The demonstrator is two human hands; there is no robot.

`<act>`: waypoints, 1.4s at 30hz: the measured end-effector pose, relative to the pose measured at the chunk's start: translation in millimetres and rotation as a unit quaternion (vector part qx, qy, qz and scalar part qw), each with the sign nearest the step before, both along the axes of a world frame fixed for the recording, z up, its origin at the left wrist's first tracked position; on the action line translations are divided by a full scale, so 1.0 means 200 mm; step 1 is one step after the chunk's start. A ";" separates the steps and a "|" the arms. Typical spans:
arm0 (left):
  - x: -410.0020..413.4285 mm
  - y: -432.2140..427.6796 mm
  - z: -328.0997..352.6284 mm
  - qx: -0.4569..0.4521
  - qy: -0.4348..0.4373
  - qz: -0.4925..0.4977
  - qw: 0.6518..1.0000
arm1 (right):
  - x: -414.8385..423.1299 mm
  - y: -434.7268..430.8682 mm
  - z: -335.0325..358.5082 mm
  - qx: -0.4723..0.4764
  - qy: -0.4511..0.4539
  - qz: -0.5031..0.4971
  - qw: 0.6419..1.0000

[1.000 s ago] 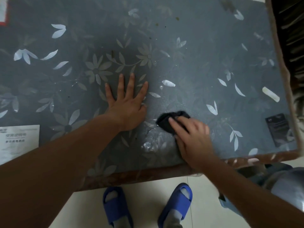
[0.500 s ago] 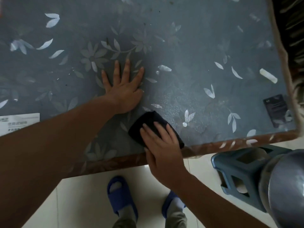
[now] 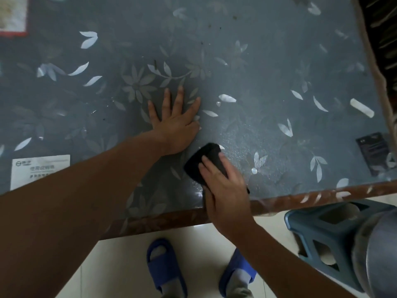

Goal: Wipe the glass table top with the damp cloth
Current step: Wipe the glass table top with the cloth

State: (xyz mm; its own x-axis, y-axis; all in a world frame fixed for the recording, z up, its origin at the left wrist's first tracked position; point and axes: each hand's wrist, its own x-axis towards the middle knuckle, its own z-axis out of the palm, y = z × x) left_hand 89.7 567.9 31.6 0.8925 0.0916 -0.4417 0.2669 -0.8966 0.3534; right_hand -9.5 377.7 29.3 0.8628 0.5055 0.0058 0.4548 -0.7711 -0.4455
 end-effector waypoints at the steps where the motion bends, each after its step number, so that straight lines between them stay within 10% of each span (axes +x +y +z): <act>1: 0.00 0.00 0.00 -0.001 -0.002 0.004 1.000 | 0.02 -0.03 0.00 -0.016 -0.020 0.055 0.998; 10: 0.00 0.01 0.00 -0.029 -0.010 0.011 0.999 | 0.83 -0.08 -0.05 0.013 -0.016 -0.258 0.966; 17: 0.00 0.02 0.00 -0.023 0.005 -0.011 1.000 | 0.68 -0.11 -0.03 0.001 -0.013 -0.072 0.997; 22: 0.01 0.02 0.00 -0.029 -0.001 -0.007 1.000 | 0.99 0.12 0.00 0.075 0.049 -0.268 0.959; 32: -0.01 0.05 0.03 -0.119 -0.043 0.052 0.991 | 0.73 0.09 -0.06 -0.053 -0.062 0.075 0.994; 39: -0.01 0.04 -0.02 -0.051 -0.036 0.008 0.998 | 1.01 0.01 -0.05 -0.029 -0.044 -0.098 0.994; 42: -0.02 0.03 -0.03 -0.012 -0.039 0.004 0.999 | 0.87 0.07 -0.07 -0.020 -0.060 0.011 0.998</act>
State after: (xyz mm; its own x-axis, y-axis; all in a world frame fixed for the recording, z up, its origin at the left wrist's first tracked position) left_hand 85.2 573.6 25.0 0.9233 0.0879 -0.3738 0.2443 -0.8856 0.3950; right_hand 165.3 391.2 14.4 0.8458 0.5261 0.0880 0.5201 -0.7765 -0.3557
